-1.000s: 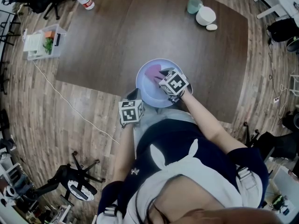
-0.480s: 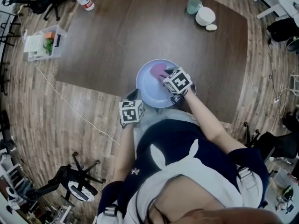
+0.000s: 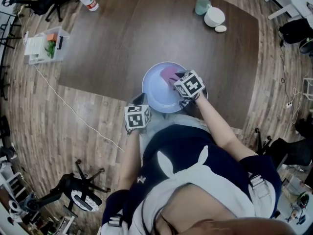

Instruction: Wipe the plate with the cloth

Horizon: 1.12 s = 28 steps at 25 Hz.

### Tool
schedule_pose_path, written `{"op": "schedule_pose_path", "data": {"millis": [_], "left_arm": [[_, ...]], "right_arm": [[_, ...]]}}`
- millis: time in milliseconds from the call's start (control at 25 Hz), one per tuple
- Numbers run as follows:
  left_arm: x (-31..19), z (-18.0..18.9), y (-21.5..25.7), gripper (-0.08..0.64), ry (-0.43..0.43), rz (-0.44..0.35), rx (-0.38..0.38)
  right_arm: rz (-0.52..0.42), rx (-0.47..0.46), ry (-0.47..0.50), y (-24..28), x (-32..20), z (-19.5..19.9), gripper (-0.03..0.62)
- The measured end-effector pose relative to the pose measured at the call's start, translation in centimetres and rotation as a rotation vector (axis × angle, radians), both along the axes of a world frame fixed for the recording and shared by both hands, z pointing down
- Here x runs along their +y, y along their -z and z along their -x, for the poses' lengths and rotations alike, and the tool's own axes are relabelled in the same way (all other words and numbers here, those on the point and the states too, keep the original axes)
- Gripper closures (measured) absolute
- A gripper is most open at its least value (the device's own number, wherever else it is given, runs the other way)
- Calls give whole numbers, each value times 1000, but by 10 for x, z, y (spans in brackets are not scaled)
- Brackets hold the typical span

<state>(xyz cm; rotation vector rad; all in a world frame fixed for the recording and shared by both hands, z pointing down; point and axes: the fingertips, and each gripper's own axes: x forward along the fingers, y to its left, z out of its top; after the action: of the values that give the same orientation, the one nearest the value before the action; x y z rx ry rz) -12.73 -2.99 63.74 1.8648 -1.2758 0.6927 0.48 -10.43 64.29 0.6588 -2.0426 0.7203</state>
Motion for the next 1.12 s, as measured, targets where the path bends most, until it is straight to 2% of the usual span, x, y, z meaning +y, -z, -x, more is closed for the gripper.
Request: {"op": "schedule_pose_path", "data": {"millis": [1120], "left_arm": [[0,0,2,554,-7,-5,6]], "right_arm": [[64,-100,-85,4,13,-31,468]]}}
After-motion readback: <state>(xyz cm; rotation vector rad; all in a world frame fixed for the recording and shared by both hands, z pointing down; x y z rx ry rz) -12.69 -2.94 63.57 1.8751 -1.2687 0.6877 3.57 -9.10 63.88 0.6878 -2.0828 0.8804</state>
